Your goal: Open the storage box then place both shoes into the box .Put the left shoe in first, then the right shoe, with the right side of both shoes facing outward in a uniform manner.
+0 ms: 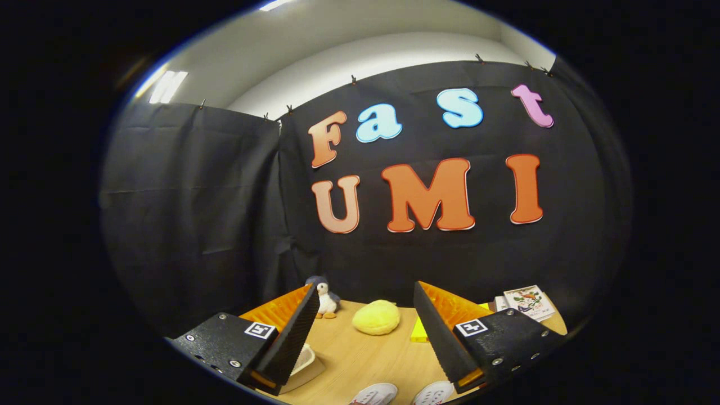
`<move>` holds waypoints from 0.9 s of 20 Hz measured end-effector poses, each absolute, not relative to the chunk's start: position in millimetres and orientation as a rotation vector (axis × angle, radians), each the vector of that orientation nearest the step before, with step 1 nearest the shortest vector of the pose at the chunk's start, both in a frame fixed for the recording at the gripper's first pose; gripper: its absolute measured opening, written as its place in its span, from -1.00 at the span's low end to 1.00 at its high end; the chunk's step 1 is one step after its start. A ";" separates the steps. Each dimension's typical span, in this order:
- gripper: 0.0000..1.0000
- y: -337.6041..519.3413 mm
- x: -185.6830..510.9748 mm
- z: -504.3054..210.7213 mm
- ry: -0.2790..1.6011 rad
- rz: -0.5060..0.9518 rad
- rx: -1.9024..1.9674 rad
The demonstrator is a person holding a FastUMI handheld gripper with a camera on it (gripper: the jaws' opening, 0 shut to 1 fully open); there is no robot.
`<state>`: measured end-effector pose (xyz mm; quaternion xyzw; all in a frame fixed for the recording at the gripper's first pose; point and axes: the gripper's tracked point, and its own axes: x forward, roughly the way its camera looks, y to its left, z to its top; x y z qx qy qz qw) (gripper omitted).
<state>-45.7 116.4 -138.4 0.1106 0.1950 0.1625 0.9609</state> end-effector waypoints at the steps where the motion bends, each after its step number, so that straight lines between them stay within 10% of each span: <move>1: 1.00 124.5 -48.1 -148.3 0.427 0.346 0.238; 18: 0.94 260.0 -147.9 -312.0 1.076 0.642 0.538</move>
